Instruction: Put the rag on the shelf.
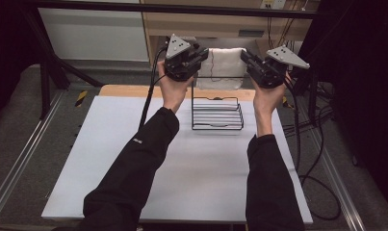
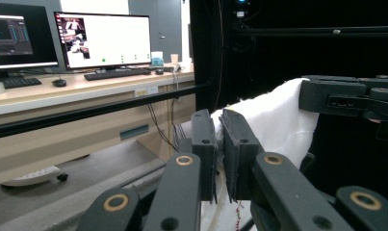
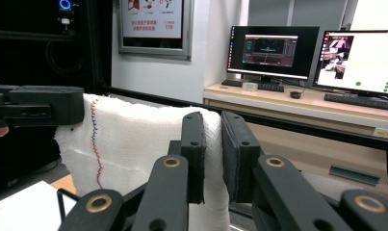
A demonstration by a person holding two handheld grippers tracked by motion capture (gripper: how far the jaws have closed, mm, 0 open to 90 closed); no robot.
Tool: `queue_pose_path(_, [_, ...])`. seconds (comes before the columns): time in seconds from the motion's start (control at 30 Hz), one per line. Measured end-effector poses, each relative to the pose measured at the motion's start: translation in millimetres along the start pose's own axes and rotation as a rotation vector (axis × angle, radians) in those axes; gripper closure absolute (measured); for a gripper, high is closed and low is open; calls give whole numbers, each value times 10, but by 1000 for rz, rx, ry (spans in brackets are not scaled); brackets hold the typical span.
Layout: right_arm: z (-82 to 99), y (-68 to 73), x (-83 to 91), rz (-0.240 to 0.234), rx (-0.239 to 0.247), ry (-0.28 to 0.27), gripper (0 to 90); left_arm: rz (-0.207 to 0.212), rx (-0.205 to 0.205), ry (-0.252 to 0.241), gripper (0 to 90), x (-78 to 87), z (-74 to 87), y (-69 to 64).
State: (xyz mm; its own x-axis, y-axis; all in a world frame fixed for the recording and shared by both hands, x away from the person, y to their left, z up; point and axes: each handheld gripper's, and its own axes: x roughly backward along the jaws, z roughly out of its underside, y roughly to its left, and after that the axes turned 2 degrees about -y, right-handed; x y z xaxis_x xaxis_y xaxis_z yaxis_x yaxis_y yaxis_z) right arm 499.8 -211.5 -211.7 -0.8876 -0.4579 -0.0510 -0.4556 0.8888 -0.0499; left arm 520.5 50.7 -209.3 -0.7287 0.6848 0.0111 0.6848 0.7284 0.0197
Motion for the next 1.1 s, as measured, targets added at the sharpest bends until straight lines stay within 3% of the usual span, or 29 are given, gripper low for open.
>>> queue_pose_path(1.1, [170, 148, 337, -63, 13, 57, 791, 74, 2, 71, 831, 238, 216, -91])
